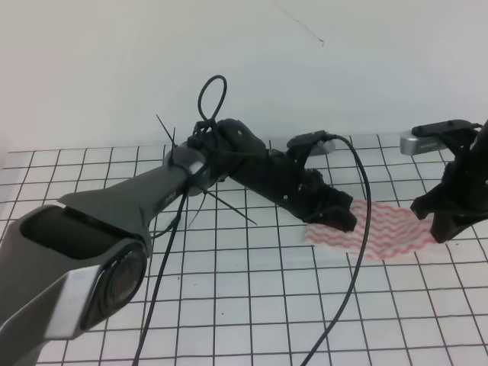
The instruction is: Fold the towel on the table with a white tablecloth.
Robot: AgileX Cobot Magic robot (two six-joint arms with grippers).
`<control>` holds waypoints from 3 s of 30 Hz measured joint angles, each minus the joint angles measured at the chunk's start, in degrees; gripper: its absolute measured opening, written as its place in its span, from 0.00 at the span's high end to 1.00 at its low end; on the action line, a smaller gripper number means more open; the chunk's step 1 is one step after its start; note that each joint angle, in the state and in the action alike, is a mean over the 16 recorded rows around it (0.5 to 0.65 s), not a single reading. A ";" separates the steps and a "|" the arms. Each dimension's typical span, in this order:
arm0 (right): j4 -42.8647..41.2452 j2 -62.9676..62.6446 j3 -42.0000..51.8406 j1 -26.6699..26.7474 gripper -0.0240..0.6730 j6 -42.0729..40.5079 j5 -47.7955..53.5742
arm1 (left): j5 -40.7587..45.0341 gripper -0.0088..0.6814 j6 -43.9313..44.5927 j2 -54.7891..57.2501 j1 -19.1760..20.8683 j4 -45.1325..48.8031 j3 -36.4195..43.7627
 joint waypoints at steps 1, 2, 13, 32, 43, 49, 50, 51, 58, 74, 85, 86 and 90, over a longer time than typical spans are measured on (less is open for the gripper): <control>0.47 0.00 -0.01 0.01 0.96 -0.95 -0.05 | 0.36 0.99 0.06 0.21 0.01 0.12 -0.02; 1.09 0.00 -0.01 0.01 0.96 -1.90 -0.12 | 0.71 0.99 0.11 0.42 0.03 0.25 -0.03; 10.29 0.00 -0.03 0.13 0.96 -14.10 -1.50 | 3.67 0.99 0.05 1.96 0.11 1.59 -0.04; 14.30 2.24 -2.51 3.57 0.96 -20.84 -2.98 | 4.48 0.99 -0.24 2.21 0.11 1.83 -0.04; 14.06 5.64 -9.19 4.07 0.96 -19.99 3.06 | 5.56 0.99 1.60 1.92 0.24 1.38 -0.38; 13.80 5.86 -11.37 4.05 0.96 -20.12 5.77 | 6.80 0.99 1.97 0.78 0.65 2.64 -1.27; 13.82 5.86 -11.60 4.05 0.96 -20.14 6.12 | 7.18 0.99 1.71 0.53 0.73 3.26 -1.54; 13.86 5.86 -11.79 4.04 0.96 -20.16 6.44 | 7.63 0.99 1.36 0.26 0.82 4.02 -1.82; 13.86 5.86 -12.16 3.99 0.96 -20.48 7.41 | 12.55 0.99 -1.60 -2.06 1.68 12.74 -3.98; 14.03 7.76 -13.53 4.03 0.96 -20.86 6.81 | 18.02 0.99 -7.18 -14.18 10.07 22.95 -5.79; 14.19 14.62 -20.46 6.34 0.96 -20.34 7.58 | 17.94 0.99 -8.49 -23.43 15.52 22.13 -5.79; 14.13 15.27 -21.21 6.70 0.96 -20.30 7.75 | 17.94 0.99 -8.58 -23.86 15.75 22.19 -5.79; 13.73 17.62 -23.93 8.09 0.96 -20.11 8.12 | 17.94 0.99 -8.89 -24.95 16.36 22.32 -5.79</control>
